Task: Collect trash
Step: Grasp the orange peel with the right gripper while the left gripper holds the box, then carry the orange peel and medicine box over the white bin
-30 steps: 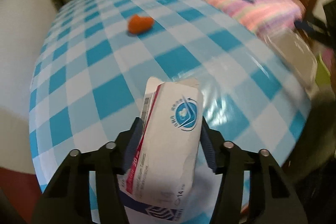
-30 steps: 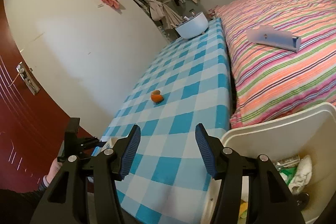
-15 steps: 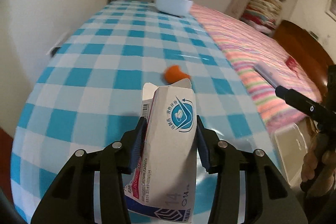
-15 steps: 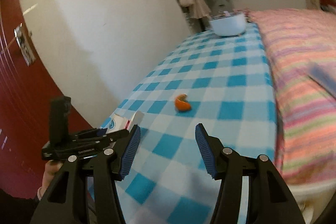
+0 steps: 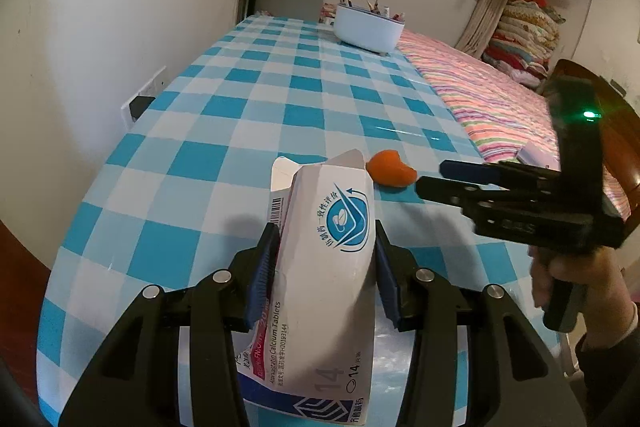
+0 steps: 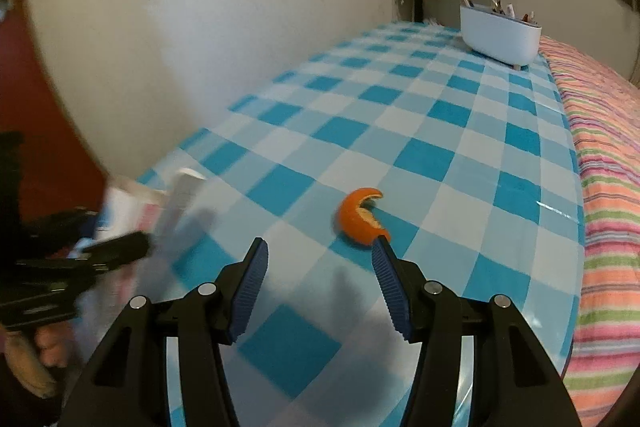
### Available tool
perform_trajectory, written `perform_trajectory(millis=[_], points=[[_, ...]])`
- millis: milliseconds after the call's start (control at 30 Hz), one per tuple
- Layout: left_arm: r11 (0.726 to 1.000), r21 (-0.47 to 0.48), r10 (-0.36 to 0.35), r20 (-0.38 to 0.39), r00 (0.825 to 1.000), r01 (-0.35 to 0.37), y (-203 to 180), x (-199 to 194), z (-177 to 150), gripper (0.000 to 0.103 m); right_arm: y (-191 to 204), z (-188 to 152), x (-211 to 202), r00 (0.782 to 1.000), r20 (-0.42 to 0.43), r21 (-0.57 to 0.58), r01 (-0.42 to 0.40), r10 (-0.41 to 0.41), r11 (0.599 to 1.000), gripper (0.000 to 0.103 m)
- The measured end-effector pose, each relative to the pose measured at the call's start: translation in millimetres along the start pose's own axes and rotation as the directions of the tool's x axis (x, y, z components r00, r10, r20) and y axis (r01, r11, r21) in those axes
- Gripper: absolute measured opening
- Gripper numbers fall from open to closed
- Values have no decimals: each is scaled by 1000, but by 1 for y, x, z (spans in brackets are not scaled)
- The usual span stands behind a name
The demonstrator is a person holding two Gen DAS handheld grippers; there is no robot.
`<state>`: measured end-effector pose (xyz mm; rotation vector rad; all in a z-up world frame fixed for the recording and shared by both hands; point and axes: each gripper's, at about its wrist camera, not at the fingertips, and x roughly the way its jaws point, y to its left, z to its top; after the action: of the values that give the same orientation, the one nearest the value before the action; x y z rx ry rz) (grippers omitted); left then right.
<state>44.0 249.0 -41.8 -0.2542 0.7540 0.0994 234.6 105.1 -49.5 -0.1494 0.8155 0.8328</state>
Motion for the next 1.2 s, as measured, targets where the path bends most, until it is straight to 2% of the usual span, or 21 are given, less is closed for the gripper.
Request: perform_trajectory(millis=[300,533,567,667,833,900,1200], points=[[1000,-16,-23,-14,1000,23,13,4,-2,45,-10,15,39,997,-53,4,58,-57,998,53],[999,-17,-46,-11,999,46,18,1,0,45,-13,18,61,993,-93,3,69,-68,998,53],[999,-17,-48,-12,999,48,18,1,0,45,-12,17,63,993,-94,0,72,-72,997,51],[999,-16,-47,-10,999,47,18,1,0,45,-11,16,67,991,-106,5,80,-79,997,37],[999,-18,-47,-12,999,47,18,1,-1,45,-15,13,67,994,-95,36,56,-52,998,24],[999,-11,-43,-13,999,43,16,1,0,45,-13,12,67,994,-99,29,56,-53,998,8],[998,11,-56,-9,998,56,-1,1,6,45,-11,3,43,998,-56,45,35,-32,998,7]])
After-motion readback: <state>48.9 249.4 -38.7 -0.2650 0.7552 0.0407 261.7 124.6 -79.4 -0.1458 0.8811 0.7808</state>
